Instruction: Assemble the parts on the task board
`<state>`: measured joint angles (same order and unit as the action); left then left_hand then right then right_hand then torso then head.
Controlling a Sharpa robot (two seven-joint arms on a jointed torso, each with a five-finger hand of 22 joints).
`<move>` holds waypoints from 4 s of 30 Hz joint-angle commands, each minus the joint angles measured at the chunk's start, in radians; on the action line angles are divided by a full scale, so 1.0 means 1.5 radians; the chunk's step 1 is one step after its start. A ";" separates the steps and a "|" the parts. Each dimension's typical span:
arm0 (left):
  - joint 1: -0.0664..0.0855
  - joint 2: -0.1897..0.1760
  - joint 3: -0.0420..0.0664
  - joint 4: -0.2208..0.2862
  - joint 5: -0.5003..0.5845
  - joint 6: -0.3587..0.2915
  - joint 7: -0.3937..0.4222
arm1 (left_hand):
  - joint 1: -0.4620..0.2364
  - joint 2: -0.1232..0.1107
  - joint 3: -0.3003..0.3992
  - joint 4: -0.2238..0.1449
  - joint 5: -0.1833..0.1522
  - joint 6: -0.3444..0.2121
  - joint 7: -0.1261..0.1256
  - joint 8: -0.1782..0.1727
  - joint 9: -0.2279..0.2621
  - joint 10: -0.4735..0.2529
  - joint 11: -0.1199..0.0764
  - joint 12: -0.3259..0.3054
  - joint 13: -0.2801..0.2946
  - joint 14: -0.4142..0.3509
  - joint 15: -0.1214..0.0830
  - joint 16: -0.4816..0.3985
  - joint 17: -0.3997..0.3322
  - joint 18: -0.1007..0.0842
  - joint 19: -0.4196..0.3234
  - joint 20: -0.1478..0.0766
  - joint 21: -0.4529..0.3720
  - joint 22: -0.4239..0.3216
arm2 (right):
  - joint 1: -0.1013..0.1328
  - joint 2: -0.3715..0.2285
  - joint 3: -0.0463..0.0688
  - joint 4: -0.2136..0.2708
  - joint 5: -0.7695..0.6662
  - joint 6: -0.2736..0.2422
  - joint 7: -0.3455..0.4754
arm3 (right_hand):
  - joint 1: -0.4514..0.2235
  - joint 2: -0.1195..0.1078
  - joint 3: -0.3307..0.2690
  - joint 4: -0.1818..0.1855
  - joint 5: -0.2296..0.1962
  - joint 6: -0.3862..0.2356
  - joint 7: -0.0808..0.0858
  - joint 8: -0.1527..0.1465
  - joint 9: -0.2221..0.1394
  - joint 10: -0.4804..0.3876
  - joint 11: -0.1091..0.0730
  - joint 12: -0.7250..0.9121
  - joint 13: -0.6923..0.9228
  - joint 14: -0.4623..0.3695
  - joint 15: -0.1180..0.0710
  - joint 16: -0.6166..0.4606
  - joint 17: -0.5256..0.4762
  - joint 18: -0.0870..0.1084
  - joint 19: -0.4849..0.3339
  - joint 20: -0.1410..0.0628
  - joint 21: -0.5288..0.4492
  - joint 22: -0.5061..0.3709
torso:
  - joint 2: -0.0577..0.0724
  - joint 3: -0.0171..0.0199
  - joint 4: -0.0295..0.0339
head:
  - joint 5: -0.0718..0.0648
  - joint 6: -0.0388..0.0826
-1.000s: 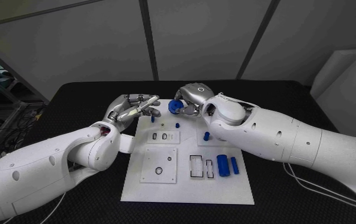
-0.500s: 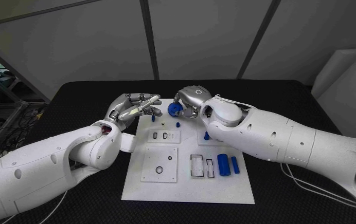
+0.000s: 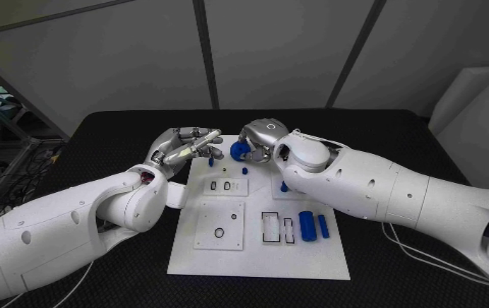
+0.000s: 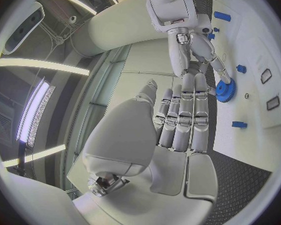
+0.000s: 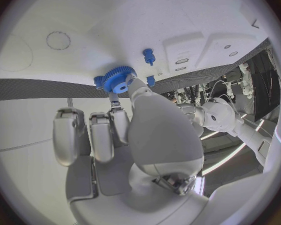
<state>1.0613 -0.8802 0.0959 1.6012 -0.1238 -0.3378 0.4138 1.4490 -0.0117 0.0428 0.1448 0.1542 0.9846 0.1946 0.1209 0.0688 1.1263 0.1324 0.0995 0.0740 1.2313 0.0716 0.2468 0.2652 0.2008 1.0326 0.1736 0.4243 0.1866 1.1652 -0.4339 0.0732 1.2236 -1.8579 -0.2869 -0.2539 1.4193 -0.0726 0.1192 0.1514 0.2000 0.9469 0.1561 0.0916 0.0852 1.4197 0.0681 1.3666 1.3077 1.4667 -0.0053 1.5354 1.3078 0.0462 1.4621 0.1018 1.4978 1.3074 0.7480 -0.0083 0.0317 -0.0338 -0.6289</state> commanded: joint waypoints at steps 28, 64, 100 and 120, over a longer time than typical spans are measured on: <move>0.001 0.002 0.001 0.000 -0.004 0.004 -0.012 | -0.003 0.002 0.003 0.001 -0.004 0.000 0.005 -0.005 -0.001 0.001 0.003 -0.005 0.001 -0.004 0.001 -0.005 0.002 -0.013 -0.004 0.003 0.001 0.000 | 0.001 -0.001 0.000 -0.009 0.049 0.063 -0.001 | -0.161 0.024 -0.005 0.092 0.054 -0.041 0.011 -0.015 -0.007 -0.015 0.013 -0.009 0.026 0.059 0.012 0.007 0.130 -0.005 0.002 0.013 -0.003 0.059 | -0.001 0.0007 -0.0008 | 0.001 -0.001; 0.001 -0.005 0.000 -0.003 -0.004 0.005 -0.010 | -0.002 0.002 0.004 0.000 -0.004 -0.002 0.006 -0.007 -0.001 -0.001 0.004 -0.008 0.000 -0.004 0.002 -0.006 0.003 -0.013 -0.004 0.003 0.001 0.000 | 0.001 -0.284 0.019 0.140 0.400 -0.073 0.226 | -0.014 -0.015 0.036 -0.018 0.022 0.007 0.002 -0.012 -0.004 -0.009 0.003 -0.005 0.034 0.059 0.003 0.006 0.130 -0.004 -0.002 0.005 -0.006 0.055 | -0.006 0.0032 -0.0115 | -0.013 0.012; -0.003 0.001 0.000 -0.017 -0.004 0.006 -0.009 | 0.000 0.001 0.004 -0.002 -0.004 -0.001 0.005 -0.008 -0.001 -0.001 0.004 -0.009 0.001 -0.005 0.002 -0.007 0.005 -0.013 -0.005 0.003 0.001 0.000 | -0.029 -0.294 0.020 0.022 0.412 0.017 0.274 | -0.007 -0.025 0.017 -0.034 0.011 -0.024 0.006 -0.020 -0.011 -0.015 0.007 -0.014 0.027 0.060 0.006 0.007 0.133 -0.004 -0.003 0.006 -0.008 0.052 | -0.007 0.0052 -0.0106 | -0.025 0.004; -0.003 0.001 0.000 -0.019 -0.004 0.004 -0.013 | 0.000 0.002 0.005 -0.002 -0.004 -0.001 0.006 -0.008 -0.001 -0.001 0.004 -0.010 0.001 -0.005 0.002 -0.007 0.005 -0.013 -0.005 0.003 0.001 0.000 | -0.037 -0.277 0.020 0.008 0.402 0.036 0.270 | -0.008 -0.012 0.013 -0.034 0.013 -0.004 0.005 -0.009 -0.007 -0.007 0.006 -0.005 0.036 0.060 0.006 0.007 0.134 -0.004 -0.002 0.008 -0.007 0.054 | -0.006 0.0055 -0.0104 | -0.026 0.000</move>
<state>1.0562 -0.8792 0.0957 1.5729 -0.1241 -0.3379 0.4006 1.4490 -0.0117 0.0456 0.1420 0.1542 0.9809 0.1982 0.1130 0.0688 1.1262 0.1324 0.0911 0.0740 1.2279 0.0750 0.2401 0.2724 0.2008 1.0290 0.1772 0.4243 0.1866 1.1080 -0.8506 0.1020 1.2356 -1.2433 -0.2510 0.1477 1.4072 -0.0986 0.1434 0.0985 0.2200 0.9347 0.1626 0.0724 0.0747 1.4006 0.0767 1.3569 1.3076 1.4632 0.0052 1.5427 1.3079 0.0463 1.4578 0.1123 1.4896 1.3073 0.7378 -0.0002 0.0151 -0.0719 -0.6289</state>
